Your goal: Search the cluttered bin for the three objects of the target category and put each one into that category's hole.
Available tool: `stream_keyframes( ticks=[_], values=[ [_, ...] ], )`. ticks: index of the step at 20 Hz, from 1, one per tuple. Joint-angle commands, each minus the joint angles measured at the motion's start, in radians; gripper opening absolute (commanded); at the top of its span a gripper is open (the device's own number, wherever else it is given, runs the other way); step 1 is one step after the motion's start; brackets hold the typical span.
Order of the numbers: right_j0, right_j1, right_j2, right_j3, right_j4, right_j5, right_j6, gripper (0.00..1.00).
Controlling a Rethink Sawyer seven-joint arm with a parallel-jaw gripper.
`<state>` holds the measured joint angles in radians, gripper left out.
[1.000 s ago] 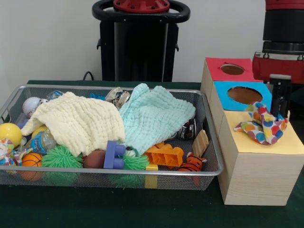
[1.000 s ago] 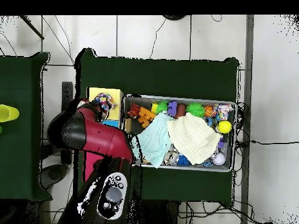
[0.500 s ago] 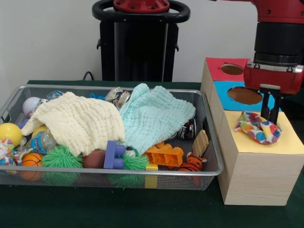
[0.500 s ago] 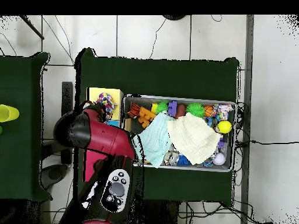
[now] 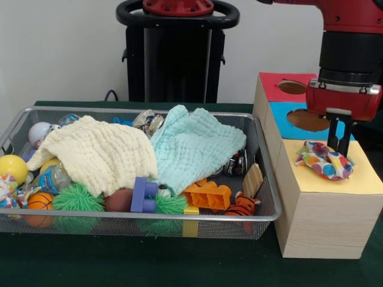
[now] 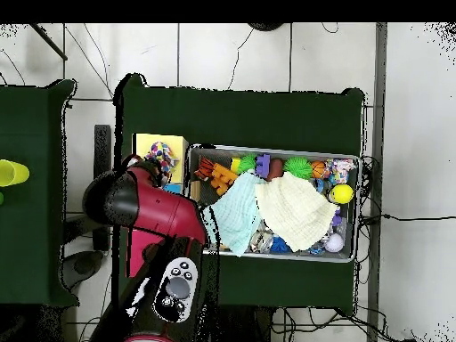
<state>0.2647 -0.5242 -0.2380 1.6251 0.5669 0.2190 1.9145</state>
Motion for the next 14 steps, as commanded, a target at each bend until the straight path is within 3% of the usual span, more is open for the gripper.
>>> stream_keyframes(
  ticks=[1,2,14],
  values=[
    [0.007,0.039,0.016,-0.01,-0.053,0.124,0.14,0.0],
    [0.016,0.041,0.003,-0.015,-0.058,0.131,0.136,1.0],
    [-0.001,0.035,0.009,-0.022,-0.062,0.169,0.14,1.0]
  ],
)
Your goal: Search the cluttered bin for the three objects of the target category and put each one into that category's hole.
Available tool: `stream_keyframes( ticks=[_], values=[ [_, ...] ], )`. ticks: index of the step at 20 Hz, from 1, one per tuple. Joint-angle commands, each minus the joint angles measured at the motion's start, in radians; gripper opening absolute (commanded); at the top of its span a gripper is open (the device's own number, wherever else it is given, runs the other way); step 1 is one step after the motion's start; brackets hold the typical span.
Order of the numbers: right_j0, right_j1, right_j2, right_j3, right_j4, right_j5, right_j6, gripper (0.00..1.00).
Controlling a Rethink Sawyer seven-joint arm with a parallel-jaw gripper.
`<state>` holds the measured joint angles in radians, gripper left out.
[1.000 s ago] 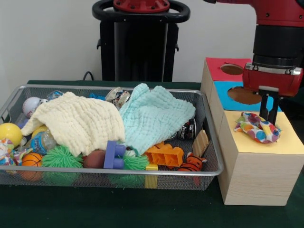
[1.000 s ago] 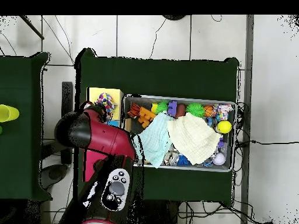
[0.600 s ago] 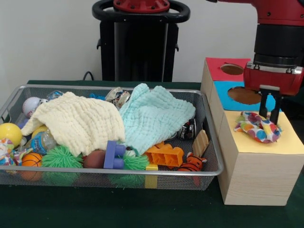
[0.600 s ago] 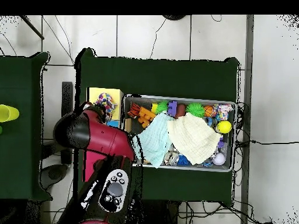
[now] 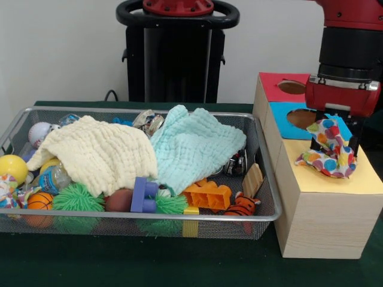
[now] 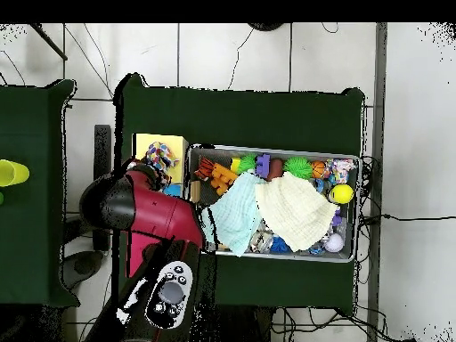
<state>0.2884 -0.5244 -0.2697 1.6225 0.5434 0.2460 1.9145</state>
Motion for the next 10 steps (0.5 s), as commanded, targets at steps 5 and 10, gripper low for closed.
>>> stream_keyframes(
  ticks=[5,10],
  values=[
    [-0.024,0.011,0.03,-0.022,-0.041,0.17,0.143,1.0],
    [-0.008,-0.018,-0.01,-0.057,-0.051,0.258,0.157,1.0]
  ],
)
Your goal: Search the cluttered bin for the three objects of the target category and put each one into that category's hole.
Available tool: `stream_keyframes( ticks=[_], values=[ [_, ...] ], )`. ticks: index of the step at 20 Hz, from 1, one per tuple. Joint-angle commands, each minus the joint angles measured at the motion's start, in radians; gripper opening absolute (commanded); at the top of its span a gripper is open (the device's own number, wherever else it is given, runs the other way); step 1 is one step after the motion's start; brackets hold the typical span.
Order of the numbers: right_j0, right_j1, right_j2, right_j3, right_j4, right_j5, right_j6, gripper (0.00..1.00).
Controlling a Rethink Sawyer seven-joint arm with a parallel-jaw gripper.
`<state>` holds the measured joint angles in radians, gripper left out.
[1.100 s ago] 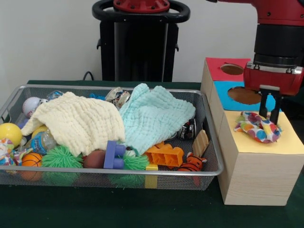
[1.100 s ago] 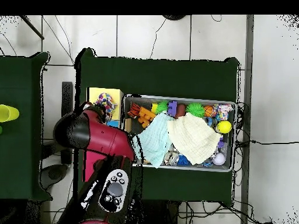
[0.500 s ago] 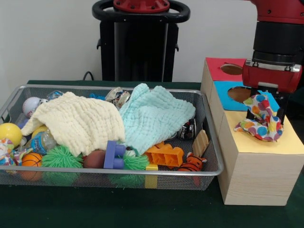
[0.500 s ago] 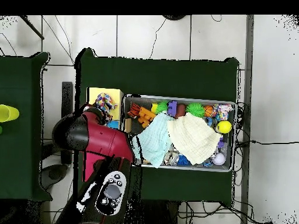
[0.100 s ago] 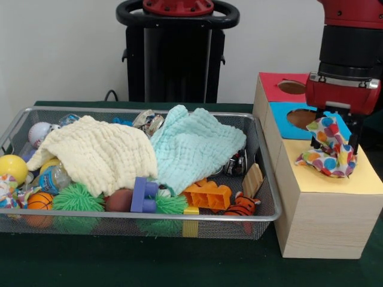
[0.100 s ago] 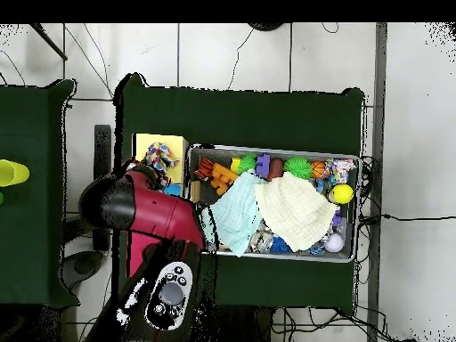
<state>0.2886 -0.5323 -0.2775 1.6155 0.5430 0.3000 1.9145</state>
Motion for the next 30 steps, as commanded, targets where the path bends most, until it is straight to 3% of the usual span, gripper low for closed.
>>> stream_keyframes(
  ticks=[1,10,22,30],
  values=[
    [-0.006,-0.014,-0.008,-0.055,-0.053,0.218,0.16,1.0],
    [0.03,-0.06,-0.06,-0.066,-0.063,0.32,0.182,1.0],
    [0.027,-0.037,-0.03,-0.027,-0.042,0.233,0.174,1.0],
    [0.05,-0.085,-0.087,-0.061,-0.071,0.366,0.184,1.0]
  ],
)
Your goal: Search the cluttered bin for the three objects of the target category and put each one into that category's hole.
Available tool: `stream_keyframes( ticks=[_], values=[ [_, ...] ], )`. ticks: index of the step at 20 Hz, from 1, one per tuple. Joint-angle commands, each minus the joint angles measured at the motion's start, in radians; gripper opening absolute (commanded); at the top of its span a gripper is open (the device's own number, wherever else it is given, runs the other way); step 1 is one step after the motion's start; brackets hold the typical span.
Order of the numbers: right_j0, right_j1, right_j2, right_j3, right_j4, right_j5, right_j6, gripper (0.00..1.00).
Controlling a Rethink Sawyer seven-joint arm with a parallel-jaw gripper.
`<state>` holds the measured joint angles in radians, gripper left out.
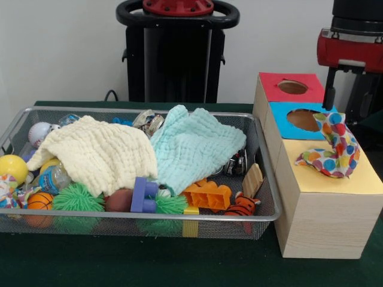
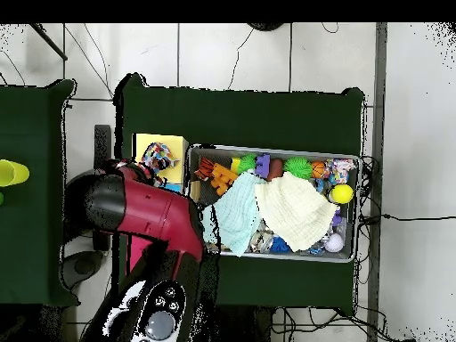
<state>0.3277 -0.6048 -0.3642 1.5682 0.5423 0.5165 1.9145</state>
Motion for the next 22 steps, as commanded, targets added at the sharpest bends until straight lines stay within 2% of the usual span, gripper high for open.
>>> stream_keyframes(
  ticks=[1,5,9,13,22],
  values=[
    [0.012,-0.018,-0.006,-0.019,-0.073,0.163,0.184,1.0],
    [0.016,-0.028,-0.015,-0.041,-0.075,0.198,0.182,1.0],
    [0.015,-0.031,-0.017,-0.047,-0.072,0.184,0.165,1.0],
    [0.006,-0.03,-0.003,-0.043,-0.063,0.155,0.158,1.0],
    [-0.003,0.011,-0.006,-0.044,-0.031,0.058,0.212,1.0]
  ],
)
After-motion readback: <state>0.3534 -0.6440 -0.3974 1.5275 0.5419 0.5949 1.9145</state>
